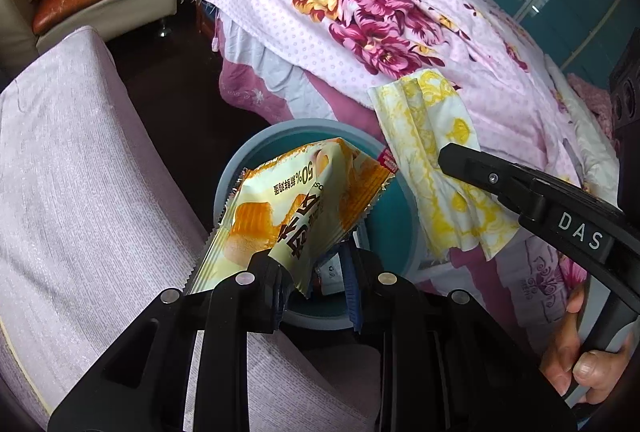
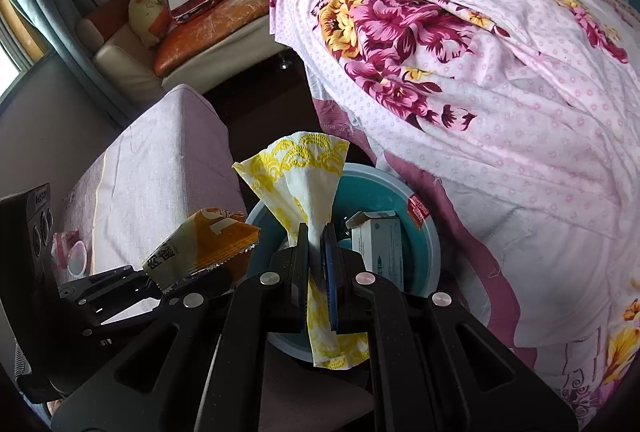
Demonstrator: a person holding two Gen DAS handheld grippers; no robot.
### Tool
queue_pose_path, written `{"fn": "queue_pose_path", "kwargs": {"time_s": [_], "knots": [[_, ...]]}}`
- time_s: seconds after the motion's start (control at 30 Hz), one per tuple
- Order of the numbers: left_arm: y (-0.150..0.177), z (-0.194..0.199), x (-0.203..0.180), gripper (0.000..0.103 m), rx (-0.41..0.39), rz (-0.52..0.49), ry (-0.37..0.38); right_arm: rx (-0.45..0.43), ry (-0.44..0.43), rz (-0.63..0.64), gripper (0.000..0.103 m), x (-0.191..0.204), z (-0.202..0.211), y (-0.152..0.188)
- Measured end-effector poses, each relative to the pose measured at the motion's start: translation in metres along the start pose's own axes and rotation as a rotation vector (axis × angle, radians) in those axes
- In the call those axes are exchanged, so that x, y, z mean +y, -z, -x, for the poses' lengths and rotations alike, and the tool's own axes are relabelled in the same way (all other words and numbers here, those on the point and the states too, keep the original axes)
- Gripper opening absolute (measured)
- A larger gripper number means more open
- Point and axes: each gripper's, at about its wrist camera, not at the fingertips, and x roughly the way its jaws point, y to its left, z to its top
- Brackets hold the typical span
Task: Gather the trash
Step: 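Carry the snack bag and wrapper over the teal bin and release both inside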
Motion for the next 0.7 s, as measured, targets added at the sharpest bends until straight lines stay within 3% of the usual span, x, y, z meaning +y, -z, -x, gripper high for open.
{"fn": "queue_pose_path", "kwargs": {"time_s": [0.27, 0.37, 0.43, 0.5, 0.7], "knots": [[-0.006, -0.006, -0.001, 0.031, 0.008, -0.001, 0.02, -0.001, 0.022, 0.003, 0.007, 0.001, -0.001, -0.006], [-0.008, -0.008, -0.002, 0.045, 0.008, -0.002, 0.026, -0.003, 0.035, 0.004, 0.007, 0.001, 0.0, -0.008], [-0.008, -0.009, -0.002, 0.068, 0.004, -0.001, 0.021, -0.001, 0.043, 0.004, 0.008, 0.001, 0.001, -0.009], [-0.008, -0.006, -0.001, 0.077, -0.016, -0.008, 0.002, 0.002, 0.05, 0.001, 0.008, 0.001, 0.0, -0.01], [-0.003, -0.001, 0.016, 0.087, -0.016, 0.024, -0.023, 0.012, 0.054, 0.009, 0.008, 0.006, -0.003, -0.011]]}}
